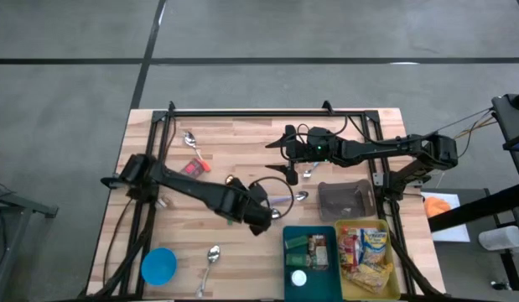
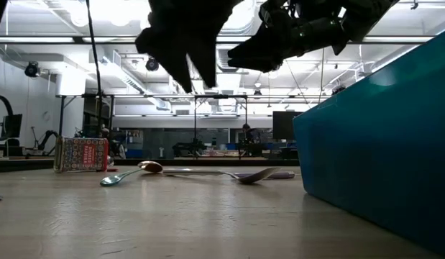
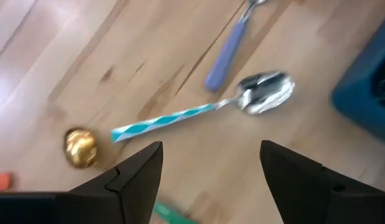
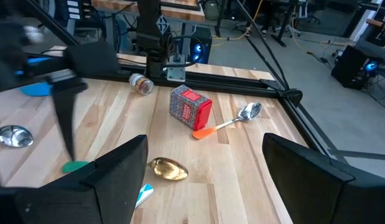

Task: Pick & Place Food Item
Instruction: Put the red seasoning can into the blue bin

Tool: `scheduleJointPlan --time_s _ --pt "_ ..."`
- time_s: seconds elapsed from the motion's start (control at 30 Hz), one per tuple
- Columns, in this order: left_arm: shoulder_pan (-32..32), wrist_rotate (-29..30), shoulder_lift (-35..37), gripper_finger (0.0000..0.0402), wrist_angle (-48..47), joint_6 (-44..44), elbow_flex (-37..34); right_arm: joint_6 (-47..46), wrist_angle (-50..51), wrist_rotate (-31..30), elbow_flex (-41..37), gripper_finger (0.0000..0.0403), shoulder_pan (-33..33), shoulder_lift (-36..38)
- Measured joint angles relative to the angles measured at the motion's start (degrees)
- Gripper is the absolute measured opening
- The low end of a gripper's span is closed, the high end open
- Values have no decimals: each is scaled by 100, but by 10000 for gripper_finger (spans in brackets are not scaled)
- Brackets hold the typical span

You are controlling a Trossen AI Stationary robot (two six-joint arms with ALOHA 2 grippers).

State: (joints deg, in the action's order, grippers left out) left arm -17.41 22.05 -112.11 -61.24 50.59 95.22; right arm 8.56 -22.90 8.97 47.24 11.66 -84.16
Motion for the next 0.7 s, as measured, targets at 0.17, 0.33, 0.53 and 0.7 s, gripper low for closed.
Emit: scheduleJointPlan --time_s 0.17,0.33,0.53,0.7 --pt "68 -116 85 273 -216 243 -2 0 0 0 0 315 -2 0" --pt "42 -542 107 273 -342 629 -2 0 -1 0 0 315 -1 0" --pt "-17 -672 107 273 -548 1079 -2 0 -1 0 0 315 0 0" --pt "32 -672 107 273 -910 1164 -2 0 -2 0 0 315 -2 0"
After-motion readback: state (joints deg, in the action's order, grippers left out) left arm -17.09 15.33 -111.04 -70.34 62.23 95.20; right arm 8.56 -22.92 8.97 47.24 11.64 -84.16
